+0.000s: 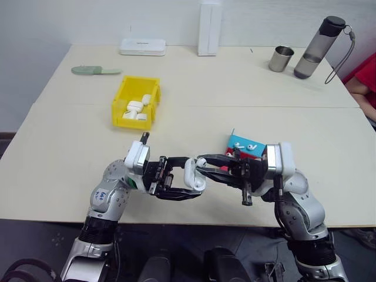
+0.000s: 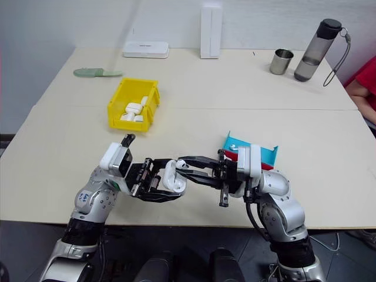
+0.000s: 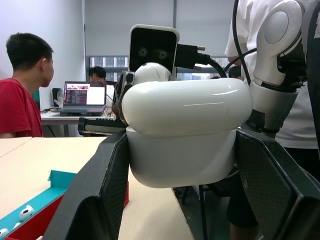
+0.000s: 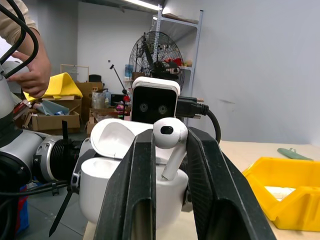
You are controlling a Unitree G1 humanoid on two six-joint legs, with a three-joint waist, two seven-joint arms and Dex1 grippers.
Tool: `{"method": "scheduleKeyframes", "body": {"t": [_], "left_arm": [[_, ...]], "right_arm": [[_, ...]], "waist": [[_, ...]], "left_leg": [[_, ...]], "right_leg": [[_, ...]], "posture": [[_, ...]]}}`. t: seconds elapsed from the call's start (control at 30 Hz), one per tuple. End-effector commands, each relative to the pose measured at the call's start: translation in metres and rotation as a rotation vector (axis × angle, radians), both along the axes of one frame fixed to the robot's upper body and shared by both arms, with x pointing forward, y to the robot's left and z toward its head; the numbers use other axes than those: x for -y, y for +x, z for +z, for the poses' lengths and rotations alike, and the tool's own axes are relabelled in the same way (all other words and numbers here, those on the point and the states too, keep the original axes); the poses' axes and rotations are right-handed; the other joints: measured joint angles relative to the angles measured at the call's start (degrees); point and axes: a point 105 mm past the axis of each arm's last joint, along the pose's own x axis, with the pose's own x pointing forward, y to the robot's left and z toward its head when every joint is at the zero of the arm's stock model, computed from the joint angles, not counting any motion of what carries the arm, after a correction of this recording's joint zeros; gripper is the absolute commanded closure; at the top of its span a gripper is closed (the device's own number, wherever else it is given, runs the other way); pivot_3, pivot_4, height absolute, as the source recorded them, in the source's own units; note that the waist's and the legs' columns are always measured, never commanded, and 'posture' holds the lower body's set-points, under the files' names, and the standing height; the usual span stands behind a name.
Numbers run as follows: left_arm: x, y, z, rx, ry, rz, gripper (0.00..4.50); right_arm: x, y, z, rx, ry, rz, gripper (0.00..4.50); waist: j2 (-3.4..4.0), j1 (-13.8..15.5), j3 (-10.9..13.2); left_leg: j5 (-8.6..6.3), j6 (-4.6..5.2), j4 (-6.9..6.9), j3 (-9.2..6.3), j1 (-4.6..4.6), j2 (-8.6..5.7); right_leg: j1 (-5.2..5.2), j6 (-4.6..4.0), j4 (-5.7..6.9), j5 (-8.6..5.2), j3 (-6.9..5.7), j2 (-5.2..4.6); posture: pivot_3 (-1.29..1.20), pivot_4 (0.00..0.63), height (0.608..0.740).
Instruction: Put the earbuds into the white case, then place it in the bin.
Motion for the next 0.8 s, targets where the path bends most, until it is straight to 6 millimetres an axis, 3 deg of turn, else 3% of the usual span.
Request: {"method": "scheduleKeyframes", "body": {"t": [0.03, 0.8], "left_arm": [[0.0, -0.005, 0.011, 0.055, -0.023, -0.015, 1.69], [0.005, -0.006, 0.01, 0.076, 0.003, -0.034, 1.69]], "right_arm": [[0.001, -0.004, -0.008, 0.015, -0.04, 0.013, 4.0], [-0.002, 0.004, -0.031, -0.039, -0.144, 0.01, 4.0]], "waist": [[0.0, 0.0, 0.0], [0.0, 0.0, 0.0]], "left_leg": [[0.0, 0.0, 0.0, 0.0, 0.0, 0.0], [0.0, 0.0, -0.01, 0.0, -0.01, 0.0]], "right_leg": [[0.0, 0.0, 0.0, 0.0, 0.0, 0.0], [0.0, 0.0, -0.05, 0.0, 0.0, 0.0]], "posture": [[0.0, 0.15, 0.74], [0.0, 0.15, 0.74]]}}
